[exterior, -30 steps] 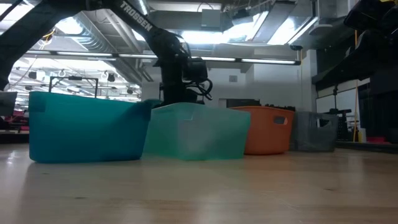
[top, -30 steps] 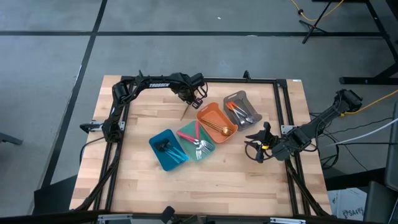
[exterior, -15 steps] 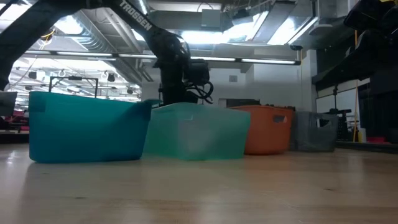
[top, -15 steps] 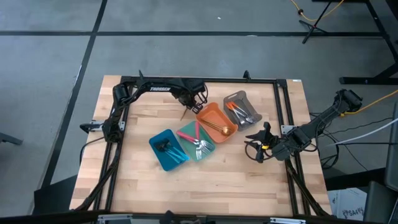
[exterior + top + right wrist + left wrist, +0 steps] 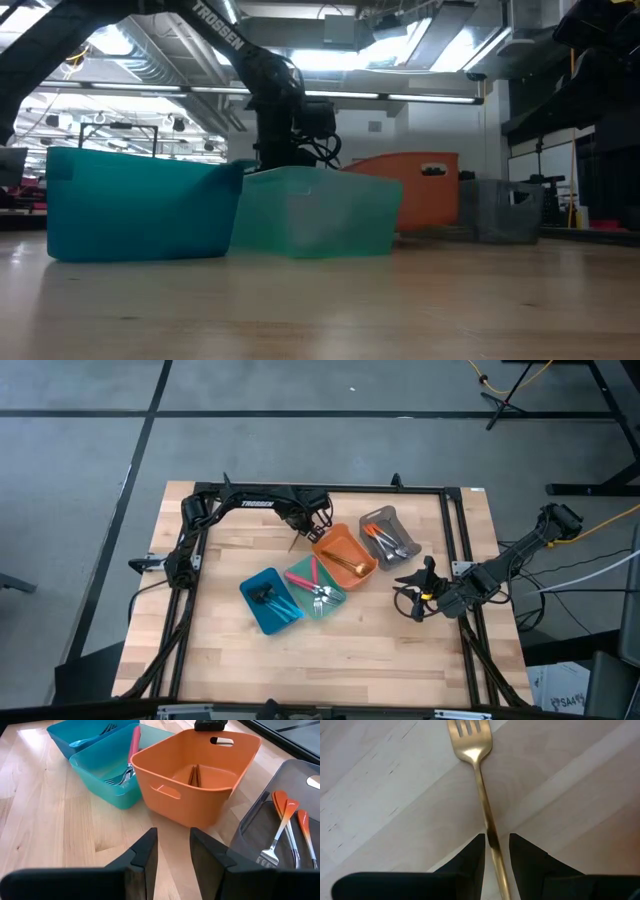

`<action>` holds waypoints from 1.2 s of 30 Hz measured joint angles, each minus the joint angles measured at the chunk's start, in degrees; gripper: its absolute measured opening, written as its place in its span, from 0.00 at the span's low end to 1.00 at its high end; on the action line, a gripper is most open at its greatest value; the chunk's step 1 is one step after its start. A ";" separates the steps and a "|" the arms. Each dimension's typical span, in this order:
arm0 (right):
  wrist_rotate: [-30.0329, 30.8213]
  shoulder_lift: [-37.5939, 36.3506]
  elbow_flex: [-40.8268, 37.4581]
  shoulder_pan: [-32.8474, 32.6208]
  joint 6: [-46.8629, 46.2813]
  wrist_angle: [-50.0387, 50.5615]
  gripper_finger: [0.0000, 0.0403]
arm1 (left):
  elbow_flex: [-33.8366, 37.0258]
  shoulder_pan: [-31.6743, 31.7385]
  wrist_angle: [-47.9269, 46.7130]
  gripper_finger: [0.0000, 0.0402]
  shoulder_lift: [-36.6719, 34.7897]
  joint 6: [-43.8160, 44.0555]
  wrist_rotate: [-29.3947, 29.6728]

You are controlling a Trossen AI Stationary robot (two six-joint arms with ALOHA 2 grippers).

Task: Sort silverware by color (type)
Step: Put the gold fork into the orange bin

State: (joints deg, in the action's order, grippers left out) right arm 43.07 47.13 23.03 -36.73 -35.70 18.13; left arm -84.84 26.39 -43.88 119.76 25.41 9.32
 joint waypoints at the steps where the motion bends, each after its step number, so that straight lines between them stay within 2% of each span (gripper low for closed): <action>1: 0.00 -0.01 0.00 0.00 0.00 -0.02 0.26 | 0.00 0.00 0.02 0.20 0.01 -0.01 0.00; 13: -0.02 -0.02 0.00 0.00 0.00 0.00 0.26 | -0.41 0.02 1.58 0.20 0.10 -0.26 -0.02; 19: -0.02 -0.02 0.00 0.00 0.00 0.00 0.26 | -0.46 0.37 1.68 0.20 0.10 0.96 -3.07; 36: -0.09 0.00 0.00 0.00 0.00 -0.01 0.26 | -0.44 2.60 1.42 0.20 0.21 4.37 -4.31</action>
State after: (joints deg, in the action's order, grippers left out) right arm 42.98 47.13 23.03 -36.73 -35.70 18.12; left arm -85.27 28.99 -42.46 119.96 29.78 5.01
